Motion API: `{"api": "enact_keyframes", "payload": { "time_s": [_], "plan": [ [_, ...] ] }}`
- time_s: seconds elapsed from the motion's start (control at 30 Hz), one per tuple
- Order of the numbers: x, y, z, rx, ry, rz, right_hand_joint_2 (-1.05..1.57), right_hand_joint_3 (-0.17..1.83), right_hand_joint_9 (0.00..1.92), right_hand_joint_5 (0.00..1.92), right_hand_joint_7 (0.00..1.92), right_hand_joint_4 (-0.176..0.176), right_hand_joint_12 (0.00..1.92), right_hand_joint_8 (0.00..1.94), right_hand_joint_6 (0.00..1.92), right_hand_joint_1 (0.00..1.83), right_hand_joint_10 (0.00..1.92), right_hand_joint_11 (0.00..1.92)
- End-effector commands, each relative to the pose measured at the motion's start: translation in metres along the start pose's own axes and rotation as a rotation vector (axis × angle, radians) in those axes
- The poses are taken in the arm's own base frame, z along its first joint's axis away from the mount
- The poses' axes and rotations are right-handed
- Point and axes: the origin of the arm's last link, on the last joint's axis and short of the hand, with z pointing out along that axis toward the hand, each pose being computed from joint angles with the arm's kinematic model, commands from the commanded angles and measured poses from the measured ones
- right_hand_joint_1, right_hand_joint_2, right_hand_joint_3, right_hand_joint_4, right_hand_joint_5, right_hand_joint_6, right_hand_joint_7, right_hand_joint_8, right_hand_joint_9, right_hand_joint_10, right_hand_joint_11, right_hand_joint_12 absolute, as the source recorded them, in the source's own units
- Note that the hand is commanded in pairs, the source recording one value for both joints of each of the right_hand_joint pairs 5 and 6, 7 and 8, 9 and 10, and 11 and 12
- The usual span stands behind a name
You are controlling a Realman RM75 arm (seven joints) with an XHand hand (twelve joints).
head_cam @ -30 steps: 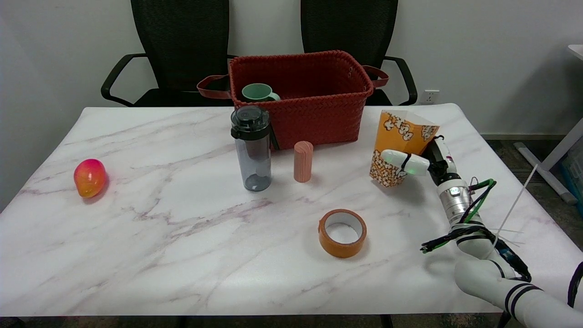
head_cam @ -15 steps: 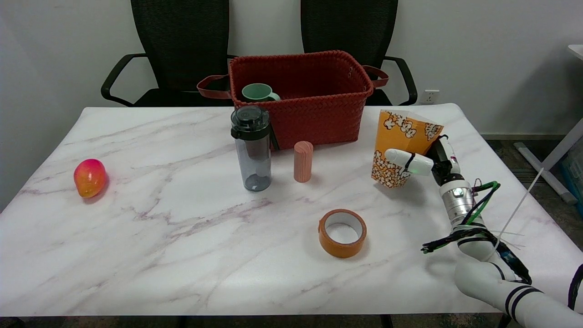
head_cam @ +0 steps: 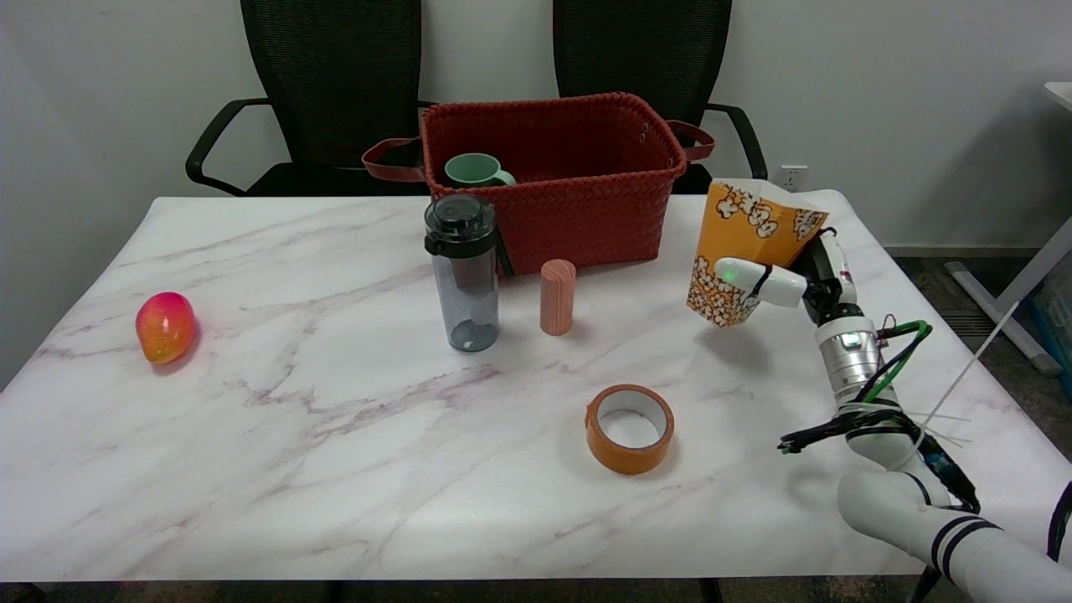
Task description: Pick up the popcorn box.
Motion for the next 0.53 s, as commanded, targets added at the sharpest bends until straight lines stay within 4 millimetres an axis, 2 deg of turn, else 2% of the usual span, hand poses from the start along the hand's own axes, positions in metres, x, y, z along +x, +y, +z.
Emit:
{"api": "enact_keyframes", "payload": {
  "time_s": [0.03, 0.53],
  "plan": [
    [0.011, -0.027, 0.021, 0.107, 0.001, -0.022, 0.43, -0.17, 0.87, 0.42, 0.86, 0.000, 1.31, 0.86, 0.42, 1.03, 0.87, 1.31],
    [0.010, -0.055, 0.057, 0.192, -0.017, -0.071, 0.43, -0.17, 0.84, 0.42, 0.85, 0.000, 1.27, 0.85, 0.42, 1.02, 0.84, 1.27]
  ]
}}
